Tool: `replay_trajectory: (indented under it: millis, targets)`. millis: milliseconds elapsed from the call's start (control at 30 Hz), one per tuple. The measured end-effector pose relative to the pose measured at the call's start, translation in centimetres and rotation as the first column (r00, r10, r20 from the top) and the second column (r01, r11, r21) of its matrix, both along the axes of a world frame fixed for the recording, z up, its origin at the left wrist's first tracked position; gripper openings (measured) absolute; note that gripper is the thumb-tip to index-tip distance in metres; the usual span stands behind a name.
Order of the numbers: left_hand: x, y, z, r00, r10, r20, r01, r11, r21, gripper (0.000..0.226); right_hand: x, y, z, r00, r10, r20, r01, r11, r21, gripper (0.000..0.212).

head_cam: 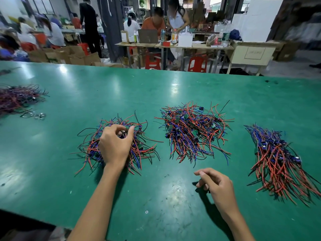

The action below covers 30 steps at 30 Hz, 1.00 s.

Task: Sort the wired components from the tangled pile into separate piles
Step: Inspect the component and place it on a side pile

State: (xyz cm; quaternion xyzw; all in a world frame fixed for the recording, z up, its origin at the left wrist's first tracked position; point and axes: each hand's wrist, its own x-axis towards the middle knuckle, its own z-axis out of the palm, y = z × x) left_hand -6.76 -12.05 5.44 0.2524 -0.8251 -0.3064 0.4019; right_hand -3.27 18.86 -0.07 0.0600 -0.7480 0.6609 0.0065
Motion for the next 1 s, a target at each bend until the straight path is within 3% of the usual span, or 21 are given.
replay_trajectory:
  millis: [133, 200, 300, 367, 433, 533, 600, 767, 1000]
  targets:
    - [-1.4, 3.0, 0.9, 0.991, -0.132, 0.035, 0.136, 0.975, -0.177, 0.017, -0.1, 0.0, -0.1, 1.000, 0.000, 0.000, 0.000, 1.000, 0.024, 0.028]
    - [-3.2, 4.9, 1.5, 0.971, -0.233, 0.044, 0.237, 0.951, -0.196, 0.013, 0.0, 0.0, -0.2, 1.000, -0.004, 0.002, 0.004, 1.000, 0.024, 0.028]
    - [-7.1, 6.9, 1.2, 0.889, -0.388, 0.244, 0.417, 0.905, -0.080, 0.019, 0.0, 0.0, -0.2, 1.000, -0.017, 0.006, 0.017, 1.000, 0.021, 0.025]
    - [-9.4, 7.6, 0.2, 0.760, -0.477, 0.442, 0.511, 0.858, 0.046, 0.034, -0.1, -0.1, -0.2, 1.000, -0.023, 0.006, 0.023, 0.999, 0.025, 0.024]
    - [-10.8, 7.9, -1.0, 0.674, -0.563, 0.479, 0.527, 0.820, 0.222, 0.039, -0.1, -0.1, -0.1, 1.000, -0.028, 0.006, 0.028, 0.999, 0.022, 0.023]
    - [-11.5, 8.2, -2.8, 0.748, -0.601, 0.283, 0.434, 0.765, 0.476, 0.037, -0.1, -0.1, 0.0, 0.999, -0.035, 0.008, 0.035, 0.999, 0.002, 0.023]
    - [-11.4, 8.3, -3.4, 0.807, -0.569, 0.156, 0.402, 0.725, 0.560, 0.033, -0.2, -0.1, 0.0, 0.999, -0.032, 0.010, 0.032, 0.999, -0.007, 0.023]
    - [-10.2, 8.3, -3.5, 0.838, -0.545, -0.015, 0.440, 0.660, 0.608, 0.029, -0.3, 0.0, 0.2, 1.000, -0.014, 0.008, 0.014, 0.999, -0.041, 0.023]
    - [-6.2, 9.2, -0.9, 0.787, -0.478, -0.390, 0.597, 0.429, 0.679, 0.033, -0.4, 0.0, -0.1, 1.000, -0.016, 0.003, 0.016, 0.998, -0.069, 0.025]
